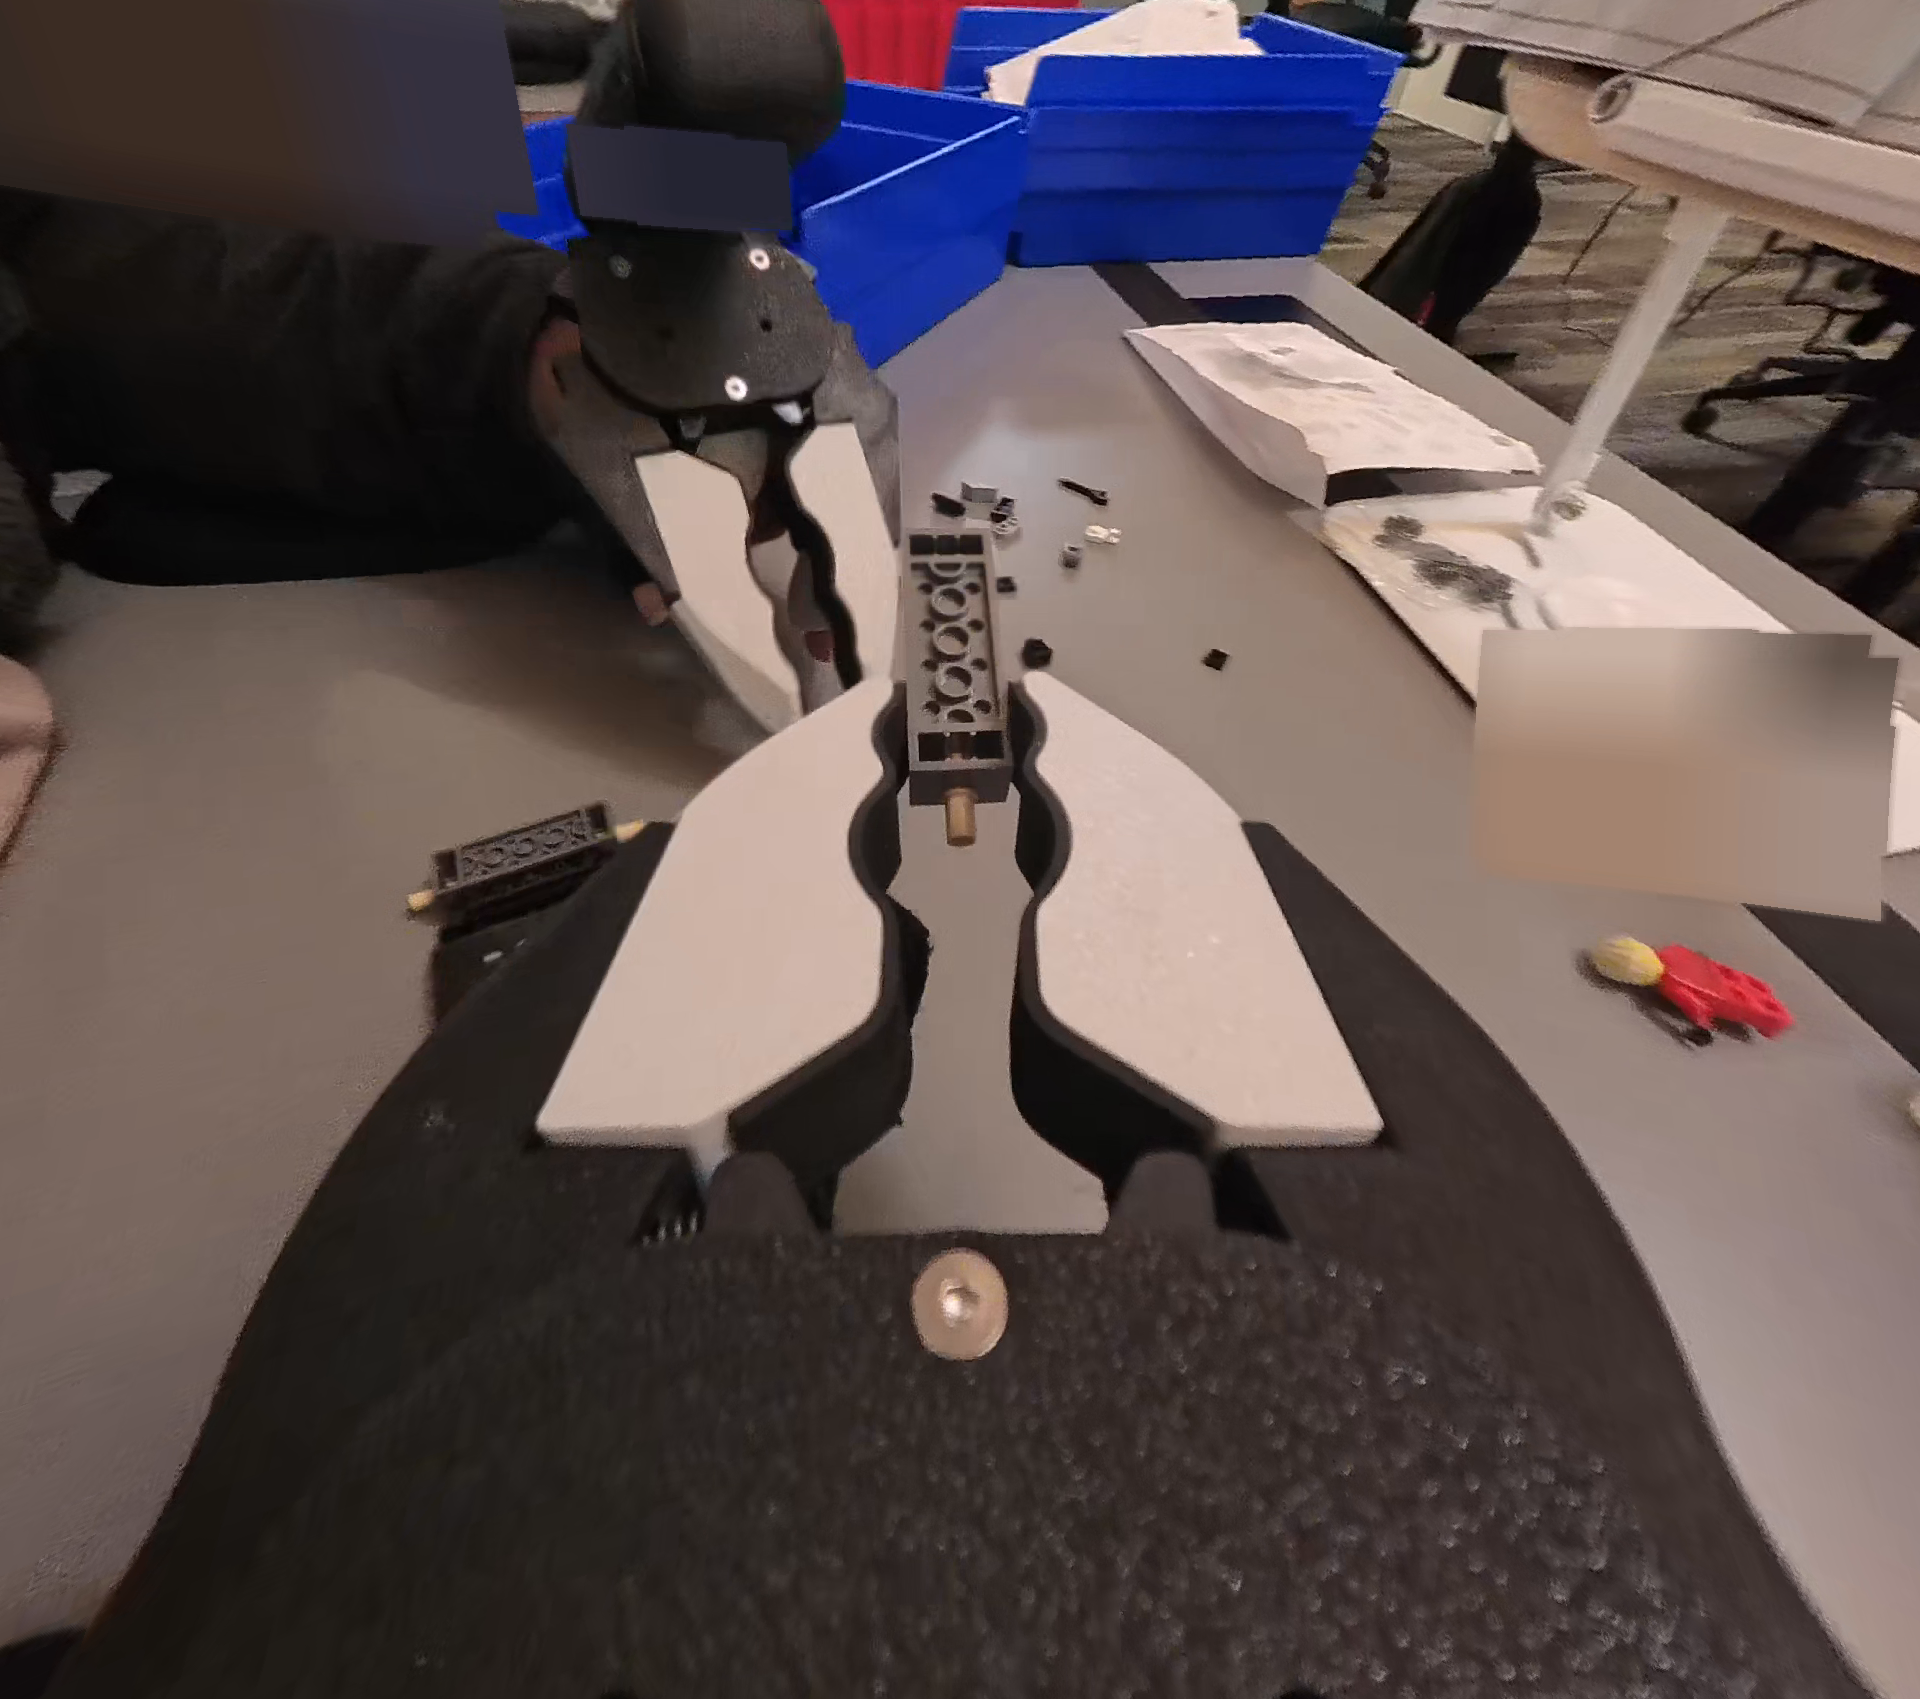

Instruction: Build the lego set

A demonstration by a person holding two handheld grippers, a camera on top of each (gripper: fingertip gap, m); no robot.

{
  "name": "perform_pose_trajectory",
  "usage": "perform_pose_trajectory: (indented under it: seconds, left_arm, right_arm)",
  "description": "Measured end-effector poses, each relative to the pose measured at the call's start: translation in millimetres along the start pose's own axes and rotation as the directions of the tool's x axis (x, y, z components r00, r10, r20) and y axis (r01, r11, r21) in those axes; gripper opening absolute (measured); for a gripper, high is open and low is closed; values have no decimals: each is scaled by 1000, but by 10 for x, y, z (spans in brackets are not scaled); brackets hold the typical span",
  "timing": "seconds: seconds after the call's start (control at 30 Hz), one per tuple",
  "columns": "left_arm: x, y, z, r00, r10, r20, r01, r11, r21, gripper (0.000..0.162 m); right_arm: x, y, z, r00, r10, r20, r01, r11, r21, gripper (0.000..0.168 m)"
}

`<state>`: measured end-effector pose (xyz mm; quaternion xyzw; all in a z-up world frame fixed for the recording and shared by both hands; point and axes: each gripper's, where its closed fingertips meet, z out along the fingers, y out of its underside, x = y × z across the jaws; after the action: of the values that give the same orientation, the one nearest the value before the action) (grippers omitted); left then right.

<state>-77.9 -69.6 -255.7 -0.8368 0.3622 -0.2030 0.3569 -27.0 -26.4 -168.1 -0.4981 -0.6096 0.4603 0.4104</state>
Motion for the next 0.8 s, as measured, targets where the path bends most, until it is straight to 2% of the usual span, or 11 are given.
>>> perform_pose_trajectory:
  seconds: [0.07, 0.17, 0.27, 0.4, 0.47, 0.57, 0.8]
  left_arm:
    - [41, 59, 79, 996, 55, -70, -63, 992, -112, 17]
    - [66, 19, 102, 943, 281, -176, -313, 930, -192, 13]
    - [138, -87, 91, 812, 483, -328, -552, 818, -162, 13]
    - [252, -104, 128, 584, 629, -513, -770, 630, -104, 7]
    - [237, -70, 162, 510, 639, -576, -824, 555, -115, 7]
    - [214, -76, 191, 443, 624, -644, -862, 494, -114, 5]
    - [139, 101, 211, 350, 571, -743, -919, 363, -153, 15]
  right_arm:
    - [44, 20, -43, 1000, 1, -13, -1, 1000, -4, 17]
    - [85, 50, -88, 1000, 5, -20, -6, 1000, -11, 17]
    - [133, 36, -139, 999, 16, -28, -16, 1000, 0, 17]
    - [219, 22, -222, 998, 19, -58, -19, 1000, 4, 17]
    - [251, 13, -259, 998, 21, -66, -20, 1000, 7, 17]
    - [279, 11, -286, 997, 28, -67, -27, 1000, 13, 17]
    - [283, 38, -280, 998, 39, -55, -38, 999, 11, 16]
